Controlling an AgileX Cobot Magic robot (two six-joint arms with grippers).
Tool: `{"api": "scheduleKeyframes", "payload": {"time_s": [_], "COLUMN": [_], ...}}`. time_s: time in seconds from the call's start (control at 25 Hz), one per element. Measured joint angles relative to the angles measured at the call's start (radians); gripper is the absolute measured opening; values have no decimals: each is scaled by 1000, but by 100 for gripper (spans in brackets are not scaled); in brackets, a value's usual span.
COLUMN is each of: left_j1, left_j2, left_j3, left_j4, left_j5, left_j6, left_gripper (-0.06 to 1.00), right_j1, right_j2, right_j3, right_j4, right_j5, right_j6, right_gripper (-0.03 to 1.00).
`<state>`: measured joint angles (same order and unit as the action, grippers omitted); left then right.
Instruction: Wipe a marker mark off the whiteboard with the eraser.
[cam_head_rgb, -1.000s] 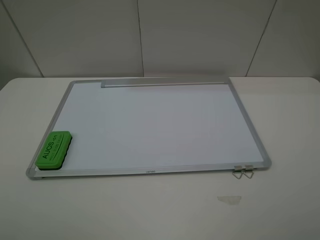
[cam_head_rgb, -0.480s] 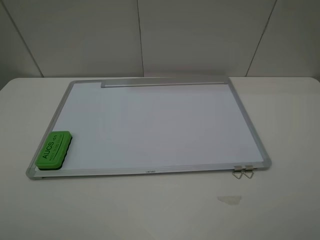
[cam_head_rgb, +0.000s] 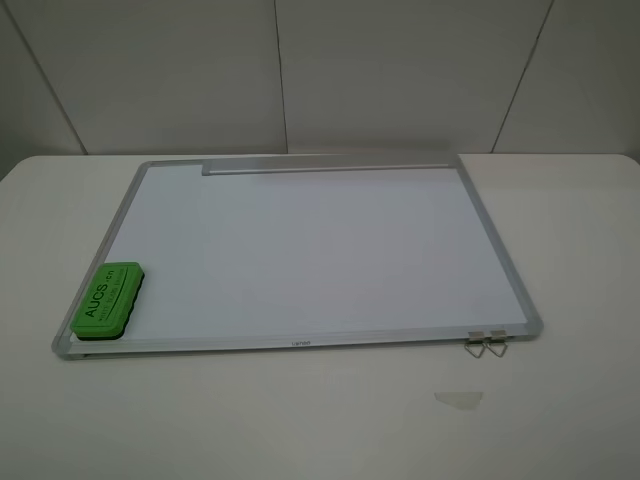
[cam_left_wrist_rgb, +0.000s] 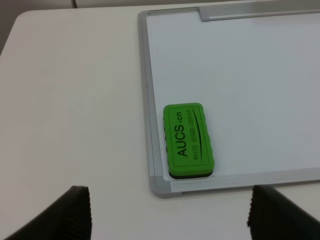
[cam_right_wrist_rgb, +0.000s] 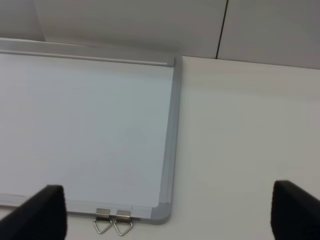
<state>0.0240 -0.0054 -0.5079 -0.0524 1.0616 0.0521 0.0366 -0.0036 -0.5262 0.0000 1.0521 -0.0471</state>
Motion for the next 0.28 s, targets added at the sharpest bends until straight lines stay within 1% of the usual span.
{"api": "scheduleKeyframes", "payload": {"time_s": [0.28], "left_j1": [0], "left_j2": [0], "left_j3": [0], "left_j4": [0], "left_j5": [0], "left_j6": [0], "left_gripper": [67], "right_j1": [0], "right_j2": [0], "right_j3": [0], "right_j4": [0], "right_j5": [0], "right_j6": [0], "right_gripper": [82]}}
